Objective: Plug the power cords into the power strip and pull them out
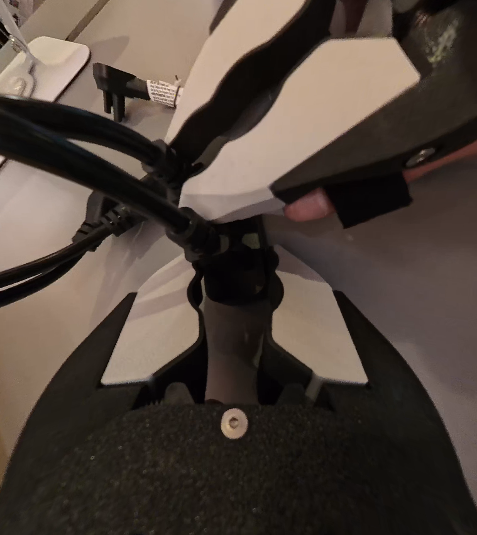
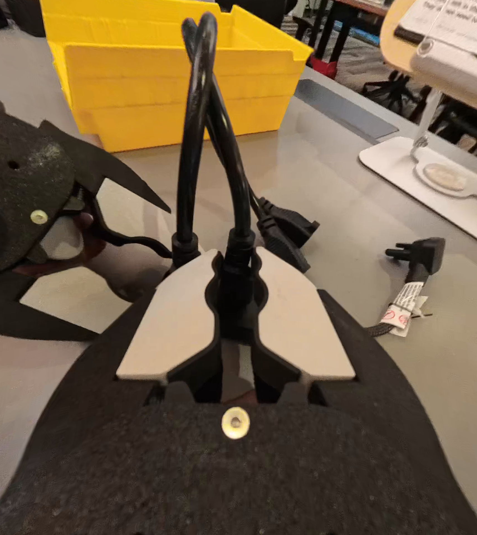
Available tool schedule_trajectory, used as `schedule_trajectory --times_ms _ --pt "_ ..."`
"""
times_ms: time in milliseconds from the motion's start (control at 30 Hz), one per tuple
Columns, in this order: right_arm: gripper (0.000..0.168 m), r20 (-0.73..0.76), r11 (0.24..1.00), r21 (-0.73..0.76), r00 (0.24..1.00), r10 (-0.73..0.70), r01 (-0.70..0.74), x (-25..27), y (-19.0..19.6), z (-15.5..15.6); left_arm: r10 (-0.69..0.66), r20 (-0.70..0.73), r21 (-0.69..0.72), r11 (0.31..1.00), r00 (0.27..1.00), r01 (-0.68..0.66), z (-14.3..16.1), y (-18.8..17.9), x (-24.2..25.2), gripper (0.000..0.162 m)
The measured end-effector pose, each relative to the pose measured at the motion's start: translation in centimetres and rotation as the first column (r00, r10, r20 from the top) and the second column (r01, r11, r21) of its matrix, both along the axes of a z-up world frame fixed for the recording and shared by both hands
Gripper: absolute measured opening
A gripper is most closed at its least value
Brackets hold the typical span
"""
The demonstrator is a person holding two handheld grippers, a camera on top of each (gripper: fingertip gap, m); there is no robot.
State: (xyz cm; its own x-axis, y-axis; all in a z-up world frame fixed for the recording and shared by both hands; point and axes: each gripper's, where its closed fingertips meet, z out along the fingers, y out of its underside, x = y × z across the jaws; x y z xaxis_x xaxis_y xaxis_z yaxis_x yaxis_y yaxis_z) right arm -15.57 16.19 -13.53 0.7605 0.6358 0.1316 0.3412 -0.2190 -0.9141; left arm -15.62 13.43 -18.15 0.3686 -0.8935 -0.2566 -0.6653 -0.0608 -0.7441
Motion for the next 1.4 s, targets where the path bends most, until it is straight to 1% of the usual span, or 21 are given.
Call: schedule_trajectory --times_ms 100,200,267,333,400,467,633,700,767,800,900,967,1000,1100,1167,1200,1233,1267,1333,1367,1400 --pt "0.017 -0.076 0.997 -0.083 0.997 -0.014 0.008 -0.2 0.1 -0.3 0.012 -0.004 0.007 1.0 1.0 -0.012 0.0 0.1 -0.1 0.043" --pt "0.016 -0.075 0.996 -0.073 0.996 -0.049 0.044 -0.1 0.0 -0.2 0.018 -0.005 0.017 1.0 1.0 -0.018 0.0 0.1 0.0 0.043" --pt "0.015 -0.179 0.993 -0.111 0.981 -0.069 0.05 -0.1 0.0 0.2 0.023 -0.006 0.045 0.999 1.0 -0.023 0.1 0.2 0.0 0.043" --pt "0.014 -0.276 0.983 -0.179 0.958 -0.084 0.035 0.2 0.2 0.3 0.026 -0.007 0.03 0.999 1.0 -0.026 0.0 0.2 0.1 0.044" --pt "0.014 -0.284 0.985 -0.169 0.956 -0.08 0.033 0.2 0.1 0.5 0.023 -0.006 0.032 0.999 1.0 -0.023 0.0 0.1 0.3 0.044" --pt "0.014 -0.354 0.978 -0.207 0.932 -0.08 0.006 0.3 0.1 0.6 0.02 0.003 0.015 1.0 1.0 -0.02 0.1 0.0 0.3 0.044" --pt "0.015 -0.437 0.971 -0.235 0.897 -0.065 -0.044 0.3 0.1 0.9 0.001 0.017 -0.027 1.0 1.0 -0.001 0.0 -0.1 0.4 0.045" --pt "0.016 -0.388 0.979 -0.199 0.921 -0.038 -0.043 -0.1 0.0 0.9 0.013 0.01 -0.022 1.0 1.0 -0.013 0.0 0.0 0.3 0.045" --pt "0.015 -0.167 0.998 -0.059 0.986 0.017 -0.028 -0.5 0.1 0.7 0.03 -0.006 -0.026 0.999 1.0 -0.03 0.0 0.2 0.3 0.045" --pt "0.015 -0.133 0.999 -0.044 0.991 0.01 -0.016 -0.5 0.2 0.6 0.032 -0.016 -0.021 0.999 0.999 -0.033 0.0 0.3 0.2 0.044" --pt "0.016 -0.294 0.979 -0.203 0.955 -0.048 -0.013 -0.1 0.7 0.2 0.025 -0.035 0.012 1.0 0.999 -0.024 -0.2 0.5 0.0 0.044" --pt "0.017 -0.5 0.942 -0.325 0.861 -0.097 -0.083 0.2 0.8 0.4 0.027 -0.035 0.03 0.999 0.999 -0.026 -0.1 0.7 -0.1 0.044" --pt "0.017 -0.527 0.934 -0.345 0.843 -0.109 -0.095 0.3 0.8 0.4 0.028 -0.04 0.036 0.999 0.999 -0.027 -0.1 0.7 -0.2 0.044" --pt "0.017 -0.472 0.948 -0.311 0.876 -0.097 -0.063 0.1 0.7 0.3 0.031 -0.051 0.024 0.999 0.998 -0.03 -0.2 0.6 -0.2 0.044" --pt "0.016 -0.257 0.986 -0.166 0.965 -0.053 0.01 -0.3 0.6 0.3 0.037 -0.071 0.035 0.999 0.997 -0.035 -0.2 0.7 -0.2 0.044" --pt "0.015 -0.215 0.991 -0.129 0.975 -0.05 0.023 -0.4 0.5 0.4 0.037 -0.076 0.039 0.999 0.996 -0.034 -0.2 0.6 -0.2 0.044" --pt "0.015 -0.223 0.991 -0.135 0.974 -0.046 0.016 -0.4 0.5 0.4 0.037 -0.077 0.038 0.999 0.996 -0.034 -0.3 0.6 -0.3 0.044" --pt "0.015 -0.271 0.986 -0.166 0.961 -0.045 0.0 -0.3 0.6 0.4 0.038 -0.075 0.035 0.999 0.996 -0.036 -0.3 0.6 -0.3 0.044" --pt "0.017 -0.52 0.946 -0.311 0.849 -0.091 -0.088 0.2 0.9 0.7 0.041 -0.063 0.045 0.998 0.997 -0.038 -0.2 0.6 -0.3 0.044" --pt "0.018 -0.586 0.931 -0.347 0.802 -0.117 -0.117 0.3 0.9 0.9 0.041 -0.064 0.052 0.998 0.997 -0.037 -0.1 0.7 -0.3 0.044" --pt "0.018 -0.595 0.931 -0.343 0.795 -0.114 -0.123 0.4 0.9 0.9 0.041 -0.068 0.052 0.998 0.997 -0.037 -0.1 0.7 -0.2 0.044"
